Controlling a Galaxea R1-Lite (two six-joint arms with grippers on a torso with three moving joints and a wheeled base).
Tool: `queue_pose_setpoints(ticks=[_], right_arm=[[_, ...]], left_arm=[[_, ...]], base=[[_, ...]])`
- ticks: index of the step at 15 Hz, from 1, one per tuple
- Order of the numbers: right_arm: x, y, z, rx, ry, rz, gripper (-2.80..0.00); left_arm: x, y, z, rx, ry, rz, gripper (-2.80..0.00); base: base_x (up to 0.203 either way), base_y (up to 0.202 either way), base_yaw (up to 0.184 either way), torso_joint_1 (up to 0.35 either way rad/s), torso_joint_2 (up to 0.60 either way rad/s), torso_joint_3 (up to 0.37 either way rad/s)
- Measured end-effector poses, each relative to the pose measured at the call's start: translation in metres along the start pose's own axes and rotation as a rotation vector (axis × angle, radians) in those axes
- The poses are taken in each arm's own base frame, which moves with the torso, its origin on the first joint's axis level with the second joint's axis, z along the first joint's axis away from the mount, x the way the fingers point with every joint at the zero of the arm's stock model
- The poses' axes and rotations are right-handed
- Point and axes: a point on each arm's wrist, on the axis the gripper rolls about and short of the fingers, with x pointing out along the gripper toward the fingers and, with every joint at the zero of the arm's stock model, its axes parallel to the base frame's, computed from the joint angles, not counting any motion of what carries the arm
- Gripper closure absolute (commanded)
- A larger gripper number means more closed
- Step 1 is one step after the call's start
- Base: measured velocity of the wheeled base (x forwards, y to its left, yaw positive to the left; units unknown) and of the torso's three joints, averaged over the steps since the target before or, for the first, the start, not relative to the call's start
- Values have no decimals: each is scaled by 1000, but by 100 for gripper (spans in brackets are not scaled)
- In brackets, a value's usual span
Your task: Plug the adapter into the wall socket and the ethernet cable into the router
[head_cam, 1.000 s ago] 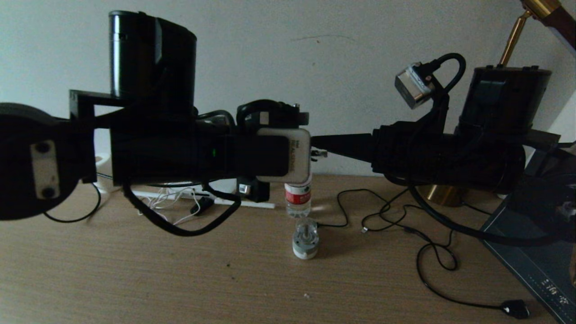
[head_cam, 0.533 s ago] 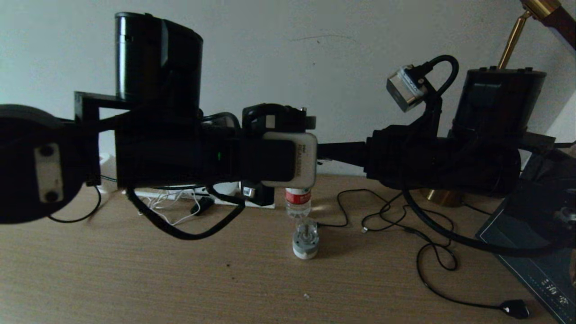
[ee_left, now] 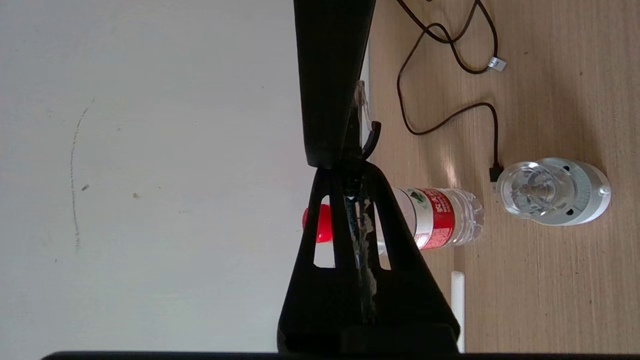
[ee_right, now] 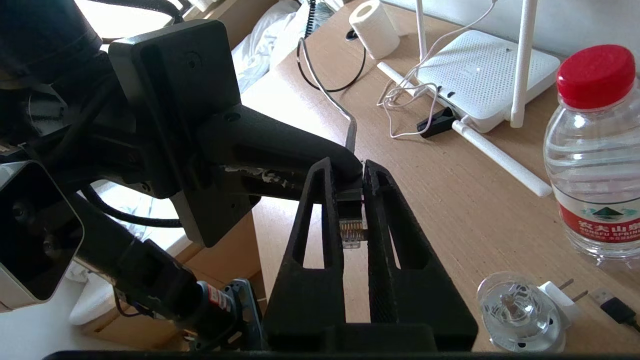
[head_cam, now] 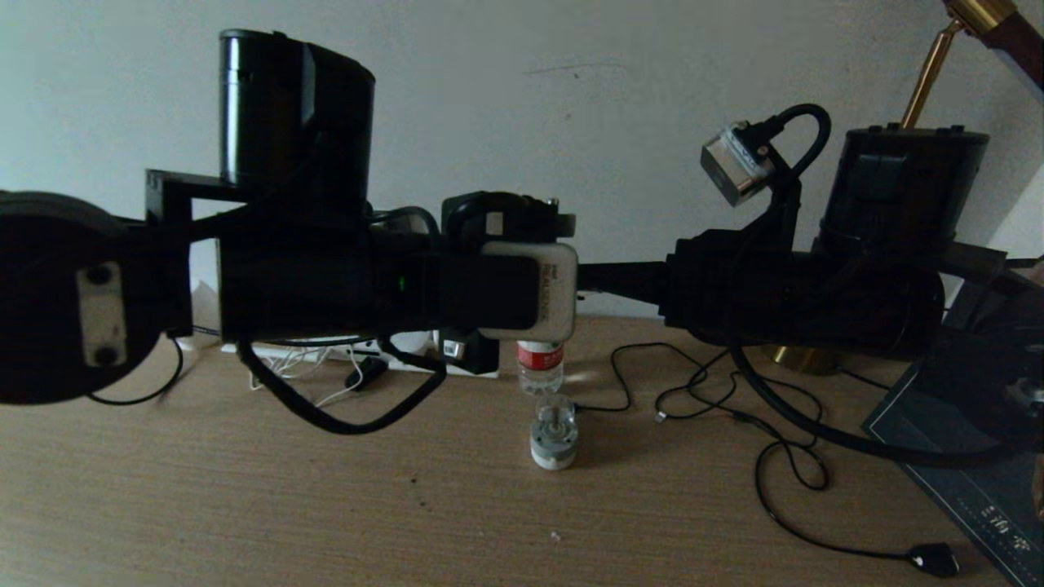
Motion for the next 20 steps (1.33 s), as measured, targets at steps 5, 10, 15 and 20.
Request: queue_pose_setpoints(ticks=[5, 10, 15, 20], right_arm=[[1, 2, -1, -1, 3, 6, 0], [2, 3, -1, -1, 2, 9, -280], [2, 2, -3, 6, 8, 5, -280], [1, 2, -6, 10, 14, 1, -280]], left_arm=[[0, 0, 0, 1, 0, -1, 0], [0, -1, 0, 2, -3, -2, 0], [-1, 0, 0, 2, 0, -1, 0], [-2, 0, -2, -1, 7, 0, 0]], base=[[0, 0, 0, 0, 0, 0], [0, 0, 0, 0, 0, 0], [0, 0, 0, 0, 0, 0], [0, 0, 0, 0, 0, 0]])
